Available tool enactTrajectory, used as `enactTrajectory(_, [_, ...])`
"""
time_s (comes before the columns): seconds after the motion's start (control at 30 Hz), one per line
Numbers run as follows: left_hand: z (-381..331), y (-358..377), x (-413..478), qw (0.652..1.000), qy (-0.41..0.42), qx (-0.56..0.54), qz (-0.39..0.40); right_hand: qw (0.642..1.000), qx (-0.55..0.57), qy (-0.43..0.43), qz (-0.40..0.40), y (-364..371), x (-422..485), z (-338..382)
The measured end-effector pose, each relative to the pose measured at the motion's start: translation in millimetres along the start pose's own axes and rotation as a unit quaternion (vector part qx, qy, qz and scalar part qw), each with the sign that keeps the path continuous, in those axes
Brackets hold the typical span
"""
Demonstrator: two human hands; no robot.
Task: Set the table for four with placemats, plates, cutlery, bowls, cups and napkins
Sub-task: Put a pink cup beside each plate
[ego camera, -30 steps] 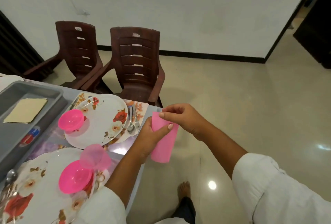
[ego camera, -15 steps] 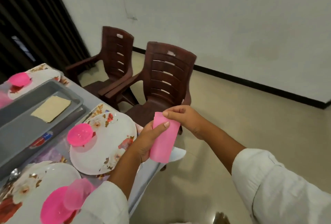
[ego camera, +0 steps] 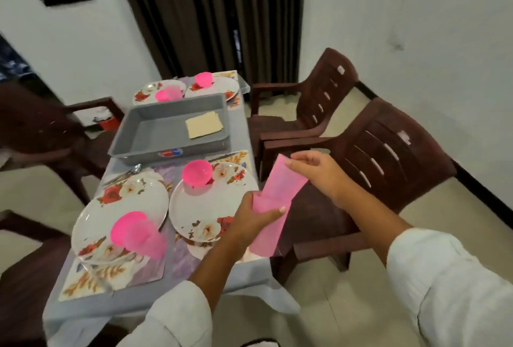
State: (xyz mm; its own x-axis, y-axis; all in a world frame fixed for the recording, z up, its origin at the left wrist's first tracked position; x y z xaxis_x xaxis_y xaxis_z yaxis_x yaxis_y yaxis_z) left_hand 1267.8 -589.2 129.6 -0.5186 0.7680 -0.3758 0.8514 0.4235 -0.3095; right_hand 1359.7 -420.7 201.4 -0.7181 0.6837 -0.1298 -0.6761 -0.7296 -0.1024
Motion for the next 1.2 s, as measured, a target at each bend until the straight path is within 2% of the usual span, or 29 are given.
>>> enactTrajectory(0.2, [-8, -56, 17, 0.97, 0.048, -0.006, -0.239, 0.993, -0.055, -0.051, 0.093, 52, 78, 38])
enactTrajectory(0.3, [1, -88, 30, 0.939, 0.027, 0.011, -0.344, 0.987, -0.085, -0.07, 0.118, 87, 118, 50])
enactTrajectory(0.4, [23, -116, 42, 0.912, -0.004, -0.014, -0.41, 0.983, -0.099, -0.073, 0.133, 119, 159, 53])
enactTrajectory(0.57, [61, -148, 63, 0.871, -0.054, -0.087, -0.481, 0.971, -0.168, -0.098, 0.142, 165, 223, 56])
enactTrajectory(0.7, [73, -163, 82, 0.852, -0.056, -0.129, -0.505, 0.936, -0.275, -0.151, 0.157, 212, 270, 56])
enactTrajectory(0.9, [80, -186, 92, 0.831, -0.052, -0.122, -0.54, 0.885, -0.367, -0.185, 0.219, 291, 318, 46])
enactTrajectory(1.2, [105, -202, 98, 0.812, -0.083, -0.104, -0.569, 0.823, -0.434, -0.19, 0.315, 380, 335, -4])
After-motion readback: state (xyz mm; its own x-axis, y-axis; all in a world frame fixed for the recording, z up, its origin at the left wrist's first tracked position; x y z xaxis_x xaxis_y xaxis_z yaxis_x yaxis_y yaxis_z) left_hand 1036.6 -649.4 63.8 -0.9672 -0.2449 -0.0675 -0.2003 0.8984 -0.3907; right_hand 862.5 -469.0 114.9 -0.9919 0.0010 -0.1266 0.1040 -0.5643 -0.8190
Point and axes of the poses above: each hand's wrist, its own x-axis towards the middle knuckle, its own y-axis out of the palm, z = x × y, the point moved 10 cm from there along x, towards the middle knuckle, and after that the axes turned 6 degrees about x, right-handed, at the moved point
